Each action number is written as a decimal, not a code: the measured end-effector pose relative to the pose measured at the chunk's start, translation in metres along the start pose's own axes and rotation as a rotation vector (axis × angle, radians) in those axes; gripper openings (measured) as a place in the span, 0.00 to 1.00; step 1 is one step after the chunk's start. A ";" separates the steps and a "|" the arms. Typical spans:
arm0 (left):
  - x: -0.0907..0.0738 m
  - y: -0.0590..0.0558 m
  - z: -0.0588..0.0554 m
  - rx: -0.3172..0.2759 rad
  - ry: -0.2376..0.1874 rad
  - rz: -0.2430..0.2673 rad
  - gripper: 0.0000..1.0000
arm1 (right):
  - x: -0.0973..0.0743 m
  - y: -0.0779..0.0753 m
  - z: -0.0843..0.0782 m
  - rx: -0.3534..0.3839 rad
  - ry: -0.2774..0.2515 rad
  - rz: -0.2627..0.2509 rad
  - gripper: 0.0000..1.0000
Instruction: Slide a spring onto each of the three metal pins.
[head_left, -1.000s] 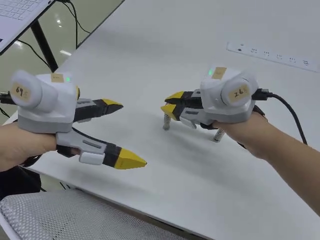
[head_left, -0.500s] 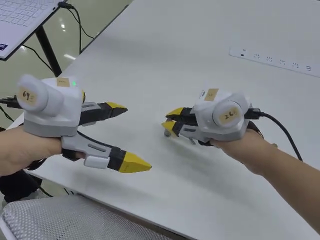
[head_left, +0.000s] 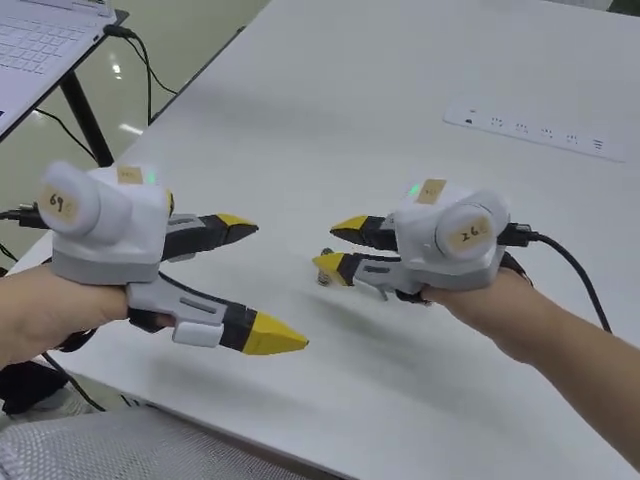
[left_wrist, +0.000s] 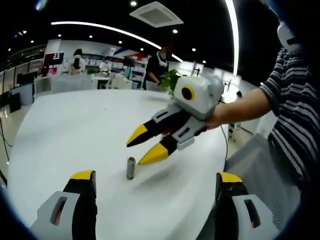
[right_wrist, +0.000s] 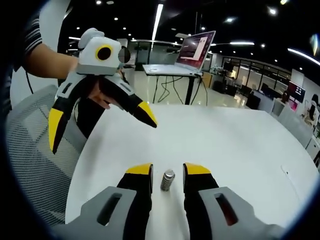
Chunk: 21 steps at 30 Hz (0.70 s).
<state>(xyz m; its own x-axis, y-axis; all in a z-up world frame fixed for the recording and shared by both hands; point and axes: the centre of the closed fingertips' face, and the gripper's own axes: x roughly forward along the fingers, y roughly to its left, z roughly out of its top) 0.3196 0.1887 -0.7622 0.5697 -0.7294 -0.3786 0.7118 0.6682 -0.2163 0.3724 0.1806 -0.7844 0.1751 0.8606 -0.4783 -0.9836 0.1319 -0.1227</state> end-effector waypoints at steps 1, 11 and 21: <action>0.000 0.000 0.002 0.000 -0.007 0.002 0.97 | -0.004 0.000 -0.001 0.011 -0.003 0.002 0.23; 0.011 -0.003 0.014 0.021 -0.041 0.008 0.98 | -0.043 -0.001 -0.006 0.070 -0.031 -0.036 0.32; 0.019 -0.003 0.020 0.042 -0.049 0.013 0.98 | -0.083 -0.005 -0.022 0.155 -0.065 -0.117 0.47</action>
<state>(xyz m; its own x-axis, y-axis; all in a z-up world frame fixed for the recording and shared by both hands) 0.3363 0.1702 -0.7510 0.5973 -0.7280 -0.3366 0.7207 0.6713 -0.1732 0.3643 0.0980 -0.7633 0.2904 0.8643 -0.4108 -0.9524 0.3028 -0.0360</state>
